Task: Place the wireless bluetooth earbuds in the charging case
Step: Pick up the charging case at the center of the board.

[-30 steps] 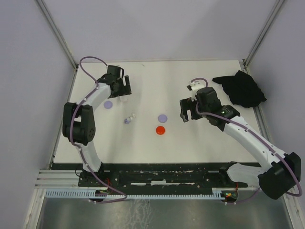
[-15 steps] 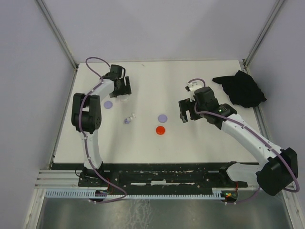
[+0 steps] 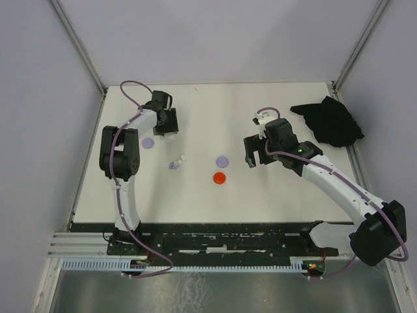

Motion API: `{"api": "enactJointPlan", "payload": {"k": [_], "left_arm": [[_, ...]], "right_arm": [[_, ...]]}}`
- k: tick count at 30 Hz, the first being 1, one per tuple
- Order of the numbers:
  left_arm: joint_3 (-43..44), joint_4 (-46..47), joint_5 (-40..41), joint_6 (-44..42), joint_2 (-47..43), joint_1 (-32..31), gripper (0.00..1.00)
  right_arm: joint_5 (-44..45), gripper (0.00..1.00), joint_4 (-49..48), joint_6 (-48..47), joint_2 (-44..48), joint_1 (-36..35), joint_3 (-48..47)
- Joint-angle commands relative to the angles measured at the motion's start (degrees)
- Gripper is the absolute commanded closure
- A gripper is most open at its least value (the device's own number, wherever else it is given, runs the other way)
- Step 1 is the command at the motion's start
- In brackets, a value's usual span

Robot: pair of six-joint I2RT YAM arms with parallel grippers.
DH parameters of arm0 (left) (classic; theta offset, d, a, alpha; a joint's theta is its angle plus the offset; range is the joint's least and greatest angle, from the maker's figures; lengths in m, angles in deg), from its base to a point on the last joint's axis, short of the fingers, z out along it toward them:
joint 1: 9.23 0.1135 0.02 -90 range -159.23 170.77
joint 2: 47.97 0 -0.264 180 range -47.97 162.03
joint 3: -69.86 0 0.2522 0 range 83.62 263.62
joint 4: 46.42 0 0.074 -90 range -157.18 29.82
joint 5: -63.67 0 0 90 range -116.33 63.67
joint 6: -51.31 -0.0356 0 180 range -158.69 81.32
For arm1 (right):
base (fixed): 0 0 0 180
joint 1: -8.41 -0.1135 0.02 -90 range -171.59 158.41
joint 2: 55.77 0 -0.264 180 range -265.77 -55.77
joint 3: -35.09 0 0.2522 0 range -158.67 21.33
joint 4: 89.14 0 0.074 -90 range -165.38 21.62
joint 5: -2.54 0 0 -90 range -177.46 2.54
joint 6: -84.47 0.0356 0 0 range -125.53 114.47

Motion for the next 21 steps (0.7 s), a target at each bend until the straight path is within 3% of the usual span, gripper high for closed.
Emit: {"api": "enactJointPlan", "payload": {"k": [1,6,12,21], "left_arm": [[-2.1,1.5,-2.7,-3.9,-2.0,-0.3,0.36],[-7.2,3.5,-5.3,-5.8,-7.2,-1.0,0.42],[-13.5,7.7,-9.1,-8.1,-15.4,-3.4,0.43],[-23.1,15.0,-9.7,-17.9,-31.9,-12.9,0.44]], "right_arm": [[-1.3,0.06,-1.9,1.3,0.1,0.1,-2.7],[-2.6,0.07,-2.3,2.1,-0.2,0.1,-3.3],[-6.3,0.07,-3.0,4.3,-0.7,0.1,-4.7],[-18.9,0.11,-8.2,16.1,-3.5,0.1,-8.5]]}}
